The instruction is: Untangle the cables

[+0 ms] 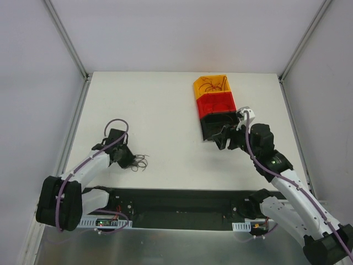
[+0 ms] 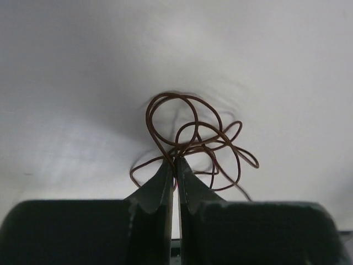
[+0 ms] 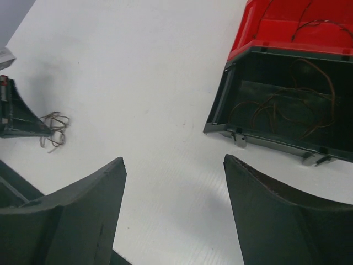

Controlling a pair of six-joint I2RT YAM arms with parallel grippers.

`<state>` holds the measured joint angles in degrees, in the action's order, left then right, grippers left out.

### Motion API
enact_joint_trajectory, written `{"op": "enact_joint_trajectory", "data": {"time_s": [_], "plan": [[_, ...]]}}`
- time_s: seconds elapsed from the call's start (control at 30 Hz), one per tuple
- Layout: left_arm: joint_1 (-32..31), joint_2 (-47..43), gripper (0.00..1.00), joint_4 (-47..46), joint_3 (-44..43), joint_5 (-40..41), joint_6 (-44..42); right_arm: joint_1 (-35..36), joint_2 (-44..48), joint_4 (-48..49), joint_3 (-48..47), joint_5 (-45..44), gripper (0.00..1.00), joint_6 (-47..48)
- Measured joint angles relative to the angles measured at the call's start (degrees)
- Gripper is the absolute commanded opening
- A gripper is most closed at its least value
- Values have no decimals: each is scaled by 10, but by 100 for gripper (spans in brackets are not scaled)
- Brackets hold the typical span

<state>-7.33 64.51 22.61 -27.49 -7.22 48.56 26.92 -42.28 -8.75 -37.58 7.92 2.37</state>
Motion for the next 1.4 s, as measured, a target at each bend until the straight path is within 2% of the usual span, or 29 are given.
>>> {"op": "enact_joint_trajectory", "data": {"time_s": [0.13,0.3,0.37,0.5,0.63,0.77,1.03,1.13,1.2,1.23,1.27,1.4], "plan": [[-151,17,0,-23,-20,-17,-16,0,-32,25,11,44,75,-30],[-256,24,0,-50,-52,-25,-39,6,-75,91,79,123,77,-80],[-287,24,0,-71,-57,-33,-53,13,-89,127,121,155,84,-103],[-320,30,0,-122,-58,-70,-77,44,-130,223,198,227,87,-150],[-328,34,0,-160,-58,-99,-93,77,-202,295,202,271,87,-172],[-329,26,0,-188,-57,-115,-104,93,-273,359,201,275,81,-181],[-329,9,0,-237,-43,-134,-108,121,-395,431,179,278,60,-183],[-329,6,0,-240,-35,-139,-111,134,-410,436,164,277,46,-178],[-329,3,0,-239,-34,-140,-116,141,-410,443,159,276,30,-174],[-329,0,0,-240,-34,-140,-118,144,-409,445,157,274,18,-172],[-329,-3,0,-240,-34,-141,-119,145,-408,446,157,271,0,-166],[-329,-14,0,-230,-35,-133,-125,146,-369,416,157,224,0,-150]]}}
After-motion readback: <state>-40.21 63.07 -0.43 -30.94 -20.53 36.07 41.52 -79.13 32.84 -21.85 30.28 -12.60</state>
